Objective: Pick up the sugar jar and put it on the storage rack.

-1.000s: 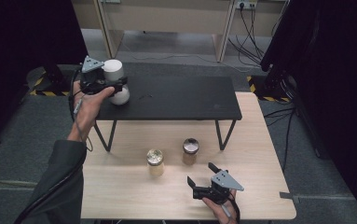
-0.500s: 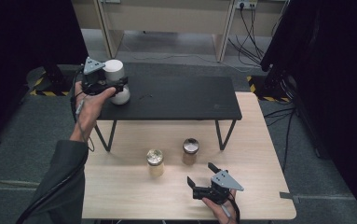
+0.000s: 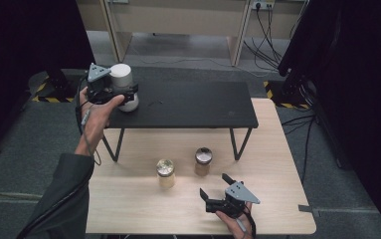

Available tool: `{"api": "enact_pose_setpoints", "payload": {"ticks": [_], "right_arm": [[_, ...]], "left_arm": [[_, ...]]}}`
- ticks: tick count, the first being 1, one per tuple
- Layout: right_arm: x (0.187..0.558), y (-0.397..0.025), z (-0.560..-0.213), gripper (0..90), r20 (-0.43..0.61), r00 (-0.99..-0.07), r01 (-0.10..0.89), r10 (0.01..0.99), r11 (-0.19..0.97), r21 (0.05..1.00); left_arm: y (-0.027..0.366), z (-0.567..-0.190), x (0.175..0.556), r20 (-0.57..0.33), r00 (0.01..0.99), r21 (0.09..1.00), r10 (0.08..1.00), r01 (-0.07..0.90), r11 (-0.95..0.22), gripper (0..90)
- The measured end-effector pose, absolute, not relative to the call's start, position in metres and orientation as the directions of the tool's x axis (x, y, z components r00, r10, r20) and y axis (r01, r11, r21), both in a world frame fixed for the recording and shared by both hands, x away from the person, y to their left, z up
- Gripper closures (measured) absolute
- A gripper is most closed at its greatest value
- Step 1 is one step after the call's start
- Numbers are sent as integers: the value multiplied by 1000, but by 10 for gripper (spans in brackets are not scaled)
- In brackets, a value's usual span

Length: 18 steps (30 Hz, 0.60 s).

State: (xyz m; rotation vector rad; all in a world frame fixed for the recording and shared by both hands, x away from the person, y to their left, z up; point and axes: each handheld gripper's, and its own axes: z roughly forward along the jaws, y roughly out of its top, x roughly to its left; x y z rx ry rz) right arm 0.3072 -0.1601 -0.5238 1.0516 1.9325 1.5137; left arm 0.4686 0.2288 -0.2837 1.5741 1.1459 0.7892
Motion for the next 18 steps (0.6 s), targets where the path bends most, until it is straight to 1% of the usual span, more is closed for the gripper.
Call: {"api": "enact_pose_setpoints", "payload": {"ticks": [3, 9, 18], "right_arm": [[307, -160, -524, 10, 93, -598, 281, 796, 99, 955], [307, -160, -524, 10, 93, -598, 280, 796, 99, 955], [307, -160, -524, 10, 92, -598, 280, 796, 100, 955]], "left_arm": [[229, -284, 466, -57, 323, 954, 945, 295, -43, 50], [232, -285, 459, -57, 317, 955, 947, 292, -40, 46], [233, -287, 445, -66, 342, 961, 937, 275, -33, 39]]}}
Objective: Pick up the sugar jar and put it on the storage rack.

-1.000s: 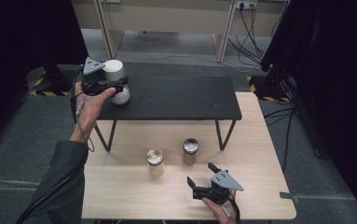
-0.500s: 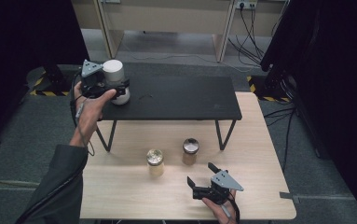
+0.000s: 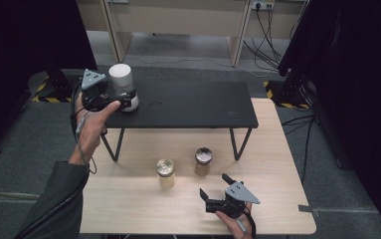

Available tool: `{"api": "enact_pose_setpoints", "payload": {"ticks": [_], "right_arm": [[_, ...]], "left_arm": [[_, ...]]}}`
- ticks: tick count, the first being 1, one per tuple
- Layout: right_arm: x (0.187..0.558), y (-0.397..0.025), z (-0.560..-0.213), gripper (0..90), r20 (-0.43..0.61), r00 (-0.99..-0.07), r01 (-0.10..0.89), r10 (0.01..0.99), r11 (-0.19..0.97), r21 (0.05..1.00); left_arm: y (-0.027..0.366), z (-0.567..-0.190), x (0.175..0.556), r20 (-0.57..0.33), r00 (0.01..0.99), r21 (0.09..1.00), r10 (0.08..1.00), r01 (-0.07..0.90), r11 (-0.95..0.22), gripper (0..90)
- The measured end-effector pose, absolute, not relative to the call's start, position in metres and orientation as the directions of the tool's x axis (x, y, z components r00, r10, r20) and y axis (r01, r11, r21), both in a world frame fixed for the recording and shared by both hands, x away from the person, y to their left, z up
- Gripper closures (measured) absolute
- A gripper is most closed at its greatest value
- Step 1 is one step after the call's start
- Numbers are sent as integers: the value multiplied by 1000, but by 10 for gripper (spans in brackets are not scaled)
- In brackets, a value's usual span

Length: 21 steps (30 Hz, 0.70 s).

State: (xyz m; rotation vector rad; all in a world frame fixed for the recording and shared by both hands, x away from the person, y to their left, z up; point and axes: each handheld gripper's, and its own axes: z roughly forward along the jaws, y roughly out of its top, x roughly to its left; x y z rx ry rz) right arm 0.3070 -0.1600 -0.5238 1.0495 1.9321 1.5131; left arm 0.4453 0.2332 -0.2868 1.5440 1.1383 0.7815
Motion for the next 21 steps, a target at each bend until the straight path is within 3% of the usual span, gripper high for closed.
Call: {"api": "enact_pose_setpoints", "payload": {"ticks": [21], "right_arm": [[307, -160, -524, 10, 91, -597, 278, 797, 100, 955]], "left_arm": [[236, -301, 415, -67, 413, 969, 908, 243, -39, 38]]}}
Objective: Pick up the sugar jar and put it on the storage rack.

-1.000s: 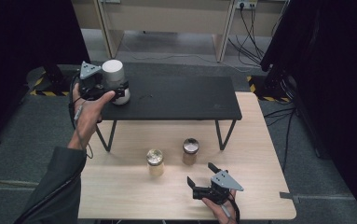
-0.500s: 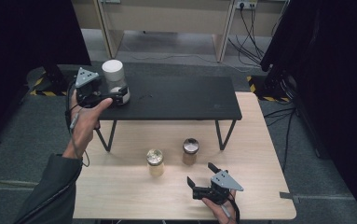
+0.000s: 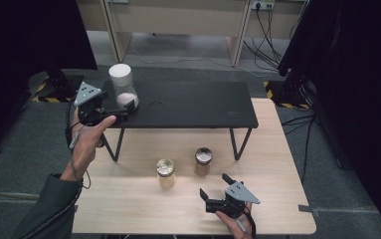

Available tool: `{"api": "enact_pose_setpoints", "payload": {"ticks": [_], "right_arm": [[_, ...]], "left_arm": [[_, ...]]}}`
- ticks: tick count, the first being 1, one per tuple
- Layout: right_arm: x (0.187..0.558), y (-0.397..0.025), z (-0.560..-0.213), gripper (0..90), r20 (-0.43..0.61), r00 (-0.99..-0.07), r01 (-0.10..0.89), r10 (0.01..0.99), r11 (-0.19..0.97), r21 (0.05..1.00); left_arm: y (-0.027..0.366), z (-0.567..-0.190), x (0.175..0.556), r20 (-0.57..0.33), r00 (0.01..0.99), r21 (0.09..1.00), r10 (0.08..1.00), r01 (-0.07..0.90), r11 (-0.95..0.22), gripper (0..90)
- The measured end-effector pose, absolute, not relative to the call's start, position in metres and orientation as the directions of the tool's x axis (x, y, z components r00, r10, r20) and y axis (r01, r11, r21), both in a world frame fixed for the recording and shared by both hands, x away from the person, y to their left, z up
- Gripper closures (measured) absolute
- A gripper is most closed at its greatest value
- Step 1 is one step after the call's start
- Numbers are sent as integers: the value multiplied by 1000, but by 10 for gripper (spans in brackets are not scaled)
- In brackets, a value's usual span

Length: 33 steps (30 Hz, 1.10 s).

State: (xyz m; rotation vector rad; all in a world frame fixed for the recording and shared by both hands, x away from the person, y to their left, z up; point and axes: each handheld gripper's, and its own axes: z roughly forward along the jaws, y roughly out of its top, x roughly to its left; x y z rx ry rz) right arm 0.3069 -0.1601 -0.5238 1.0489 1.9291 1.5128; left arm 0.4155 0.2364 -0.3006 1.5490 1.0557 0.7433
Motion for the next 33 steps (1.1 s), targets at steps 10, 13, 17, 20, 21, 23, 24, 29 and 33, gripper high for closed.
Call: {"api": "enact_pose_setpoints", "payload": {"ticks": [10, 13, 17, 20, 21, 23, 24, 29, 33], "right_arm": [[307, -160, -524, 10, 96, -596, 281, 797, 95, 955], [307, -160, -524, 9, 96, -595, 282, 798, 95, 955], [307, -160, -524, 9, 97, -595, 282, 798, 94, 955], [307, -160, -524, 10, 96, -596, 280, 797, 94, 955], [307, -160, -524, 10, 96, -596, 280, 797, 94, 955], [307, -160, -524, 10, 94, -597, 279, 797, 96, 956], [307, -160, -524, 9, 94, -597, 278, 797, 96, 956], [307, -160, -524, 10, 92, -596, 278, 798, 97, 956], [307, -160, -524, 9, 93, -596, 277, 797, 96, 956]], "left_arm": [[232, -309, 397, -60, 445, 976, 894, 216, -42, 38], [233, -312, 393, -63, 448, 977, 892, 211, -37, 38], [234, -314, 386, -66, 453, 980, 889, 199, -28, 38], [234, -317, 380, -67, 464, 981, 884, 193, -26, 39], [234, -319, 378, -68, 468, 981, 881, 192, -26, 39], [233, -322, 375, -74, 476, 981, 876, 192, -22, 39], [233, -324, 373, -76, 480, 981, 874, 192, -20, 38], [233, -334, 366, -86, 492, 980, 866, 196, -14, 39], [233, -343, 361, -87, 495, 981, 864, 193, -12, 39]]}}
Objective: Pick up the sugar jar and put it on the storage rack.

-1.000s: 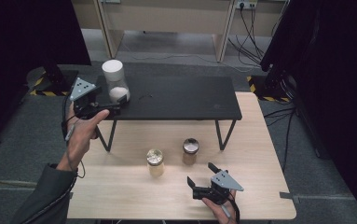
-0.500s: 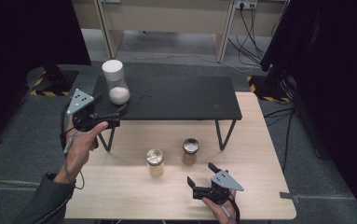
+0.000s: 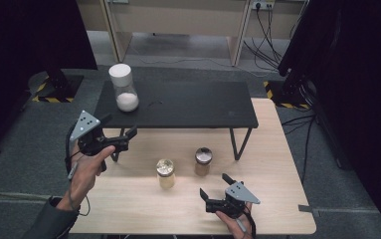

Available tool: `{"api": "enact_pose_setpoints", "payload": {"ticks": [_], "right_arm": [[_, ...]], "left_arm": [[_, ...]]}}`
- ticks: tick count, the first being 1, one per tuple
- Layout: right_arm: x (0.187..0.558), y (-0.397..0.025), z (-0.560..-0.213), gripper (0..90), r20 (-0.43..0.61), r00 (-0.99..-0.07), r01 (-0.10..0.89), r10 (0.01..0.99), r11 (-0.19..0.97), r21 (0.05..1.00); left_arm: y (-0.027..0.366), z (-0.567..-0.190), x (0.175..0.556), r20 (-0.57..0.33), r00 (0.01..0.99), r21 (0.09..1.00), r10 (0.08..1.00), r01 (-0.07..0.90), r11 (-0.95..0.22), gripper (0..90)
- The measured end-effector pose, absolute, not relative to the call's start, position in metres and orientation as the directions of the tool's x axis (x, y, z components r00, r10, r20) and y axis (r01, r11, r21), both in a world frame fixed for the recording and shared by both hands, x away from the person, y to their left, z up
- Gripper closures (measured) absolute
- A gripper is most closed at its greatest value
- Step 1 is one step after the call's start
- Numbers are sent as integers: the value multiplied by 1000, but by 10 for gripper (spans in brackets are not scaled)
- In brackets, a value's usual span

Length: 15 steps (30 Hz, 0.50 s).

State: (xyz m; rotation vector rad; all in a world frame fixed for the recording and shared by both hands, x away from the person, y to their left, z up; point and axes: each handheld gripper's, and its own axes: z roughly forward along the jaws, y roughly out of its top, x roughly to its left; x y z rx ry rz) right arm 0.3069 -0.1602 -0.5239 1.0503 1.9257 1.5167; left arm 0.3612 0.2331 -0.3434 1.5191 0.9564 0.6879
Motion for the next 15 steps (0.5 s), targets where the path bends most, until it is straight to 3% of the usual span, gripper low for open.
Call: {"api": "enact_pose_setpoints", "payload": {"ticks": [15], "right_arm": [[307, -160, -524, 10, 93, -597, 276, 797, 96, 956]], "left_arm": [[234, -385, 340, -90, 517, 985, 851, 171, 1, 39]]}}
